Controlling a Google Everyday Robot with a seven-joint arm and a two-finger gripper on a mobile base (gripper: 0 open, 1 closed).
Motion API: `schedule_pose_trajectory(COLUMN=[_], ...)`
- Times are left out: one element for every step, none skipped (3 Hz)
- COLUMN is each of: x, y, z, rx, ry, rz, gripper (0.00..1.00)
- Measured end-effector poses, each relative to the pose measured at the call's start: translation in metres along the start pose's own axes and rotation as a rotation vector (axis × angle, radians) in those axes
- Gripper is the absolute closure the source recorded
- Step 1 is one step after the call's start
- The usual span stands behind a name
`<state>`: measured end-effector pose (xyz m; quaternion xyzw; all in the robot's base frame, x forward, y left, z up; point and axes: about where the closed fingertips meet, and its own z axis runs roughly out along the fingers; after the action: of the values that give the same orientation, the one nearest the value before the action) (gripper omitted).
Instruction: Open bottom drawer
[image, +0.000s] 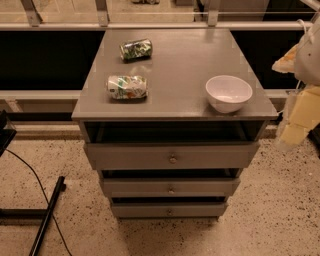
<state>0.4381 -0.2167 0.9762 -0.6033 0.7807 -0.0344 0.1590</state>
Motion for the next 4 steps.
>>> schedule_pose_trajectory(x=[0.000,0.001,0.003,0.021], y=[0.000,0.004,0.033,0.071], z=[0.000,0.010,0.019,0.060], rx=[0.000,-0.009,0.015,0.020], ry=[0.000,-0.037,-0.118,-0.240], rz=[0.000,-0.006,-0.014,0.014], gripper=[0.00,0.00,0.00,0.00])
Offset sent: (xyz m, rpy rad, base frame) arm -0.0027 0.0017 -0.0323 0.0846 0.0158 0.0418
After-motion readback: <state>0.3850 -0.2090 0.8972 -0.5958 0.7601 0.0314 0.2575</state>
